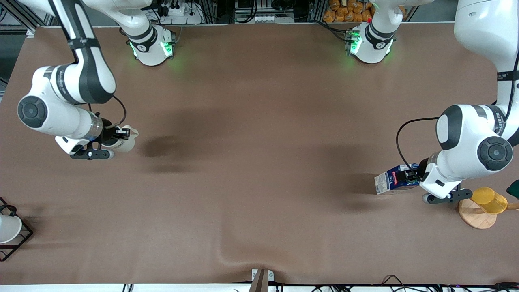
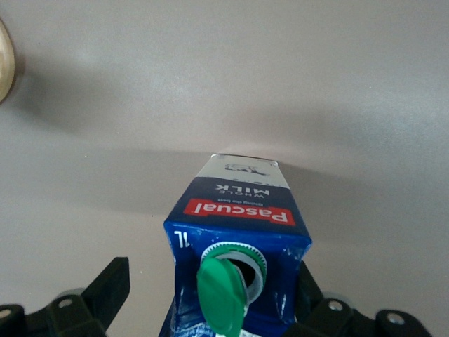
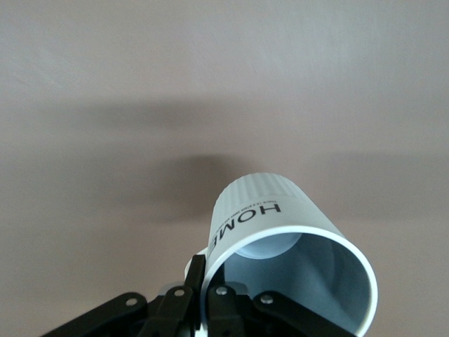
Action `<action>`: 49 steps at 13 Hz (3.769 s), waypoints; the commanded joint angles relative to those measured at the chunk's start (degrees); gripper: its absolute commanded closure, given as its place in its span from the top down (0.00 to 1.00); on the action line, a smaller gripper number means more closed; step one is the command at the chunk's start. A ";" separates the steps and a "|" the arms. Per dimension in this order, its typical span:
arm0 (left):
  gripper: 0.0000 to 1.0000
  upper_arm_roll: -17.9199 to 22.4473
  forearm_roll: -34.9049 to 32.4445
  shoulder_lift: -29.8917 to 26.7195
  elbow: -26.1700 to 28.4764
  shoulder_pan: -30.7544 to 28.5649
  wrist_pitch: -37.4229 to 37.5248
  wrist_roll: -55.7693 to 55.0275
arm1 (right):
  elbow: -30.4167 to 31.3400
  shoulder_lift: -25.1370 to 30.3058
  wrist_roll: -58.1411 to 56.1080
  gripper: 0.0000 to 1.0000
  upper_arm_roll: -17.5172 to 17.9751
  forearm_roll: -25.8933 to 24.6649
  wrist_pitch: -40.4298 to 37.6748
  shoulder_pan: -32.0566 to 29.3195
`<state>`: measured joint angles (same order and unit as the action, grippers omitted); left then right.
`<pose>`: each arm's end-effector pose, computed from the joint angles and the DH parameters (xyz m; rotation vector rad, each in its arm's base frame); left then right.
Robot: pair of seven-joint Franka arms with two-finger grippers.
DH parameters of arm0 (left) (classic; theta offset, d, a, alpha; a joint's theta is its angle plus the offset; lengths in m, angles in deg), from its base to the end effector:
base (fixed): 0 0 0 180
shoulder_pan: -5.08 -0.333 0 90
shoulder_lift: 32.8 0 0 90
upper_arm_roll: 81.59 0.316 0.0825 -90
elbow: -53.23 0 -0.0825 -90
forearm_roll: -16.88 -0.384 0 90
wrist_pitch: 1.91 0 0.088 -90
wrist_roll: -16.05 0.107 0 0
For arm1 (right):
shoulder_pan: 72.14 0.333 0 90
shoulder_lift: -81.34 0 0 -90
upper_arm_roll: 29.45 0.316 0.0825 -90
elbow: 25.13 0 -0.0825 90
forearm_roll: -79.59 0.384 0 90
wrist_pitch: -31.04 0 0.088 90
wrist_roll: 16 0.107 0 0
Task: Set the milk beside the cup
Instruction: 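Close the right gripper on the mug while the left gripper grasps the carton, then carry the mug with the right gripper toward the table middle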
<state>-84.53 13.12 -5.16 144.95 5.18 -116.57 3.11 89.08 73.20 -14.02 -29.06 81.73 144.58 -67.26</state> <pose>0.6733 -0.0276 0.3448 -3.0855 -0.2285 0.1170 0.5630 0.0542 0.3792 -3.1074 -0.0620 0.2423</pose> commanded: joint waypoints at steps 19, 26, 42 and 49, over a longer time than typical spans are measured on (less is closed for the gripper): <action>0.37 -0.67 -5.65 0.49 -3.12 0.86 1.98 4.23 | -9.89 -3.55 3.38 0.00 -0.05 5.07 -1.47 12.33; 0.37 -4.18 -5.65 -4.16 -3.12 0.51 5.85 4.23 | -12.77 -14.24 27.88 0.00 -0.05 5.16 8.45 34.21; 0.35 -11.04 -3.37 -10.49 -3.21 0.16 10.16 2.30 | -31.77 -33.95 39.06 0.00 -0.22 7.71 9.51 37.66; 0.36 -14.37 -2.57 -11.11 -3.21 0.33 10.51 -3.76 | -34.94 -34.31 38.80 0.75 -0.31 7.10 7.76 38.01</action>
<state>-97.86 9.53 -14.88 141.32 5.96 -107.17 0.82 56.47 39.42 23.94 -29.32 88.45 153.72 -29.54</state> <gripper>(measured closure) 0.515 0.687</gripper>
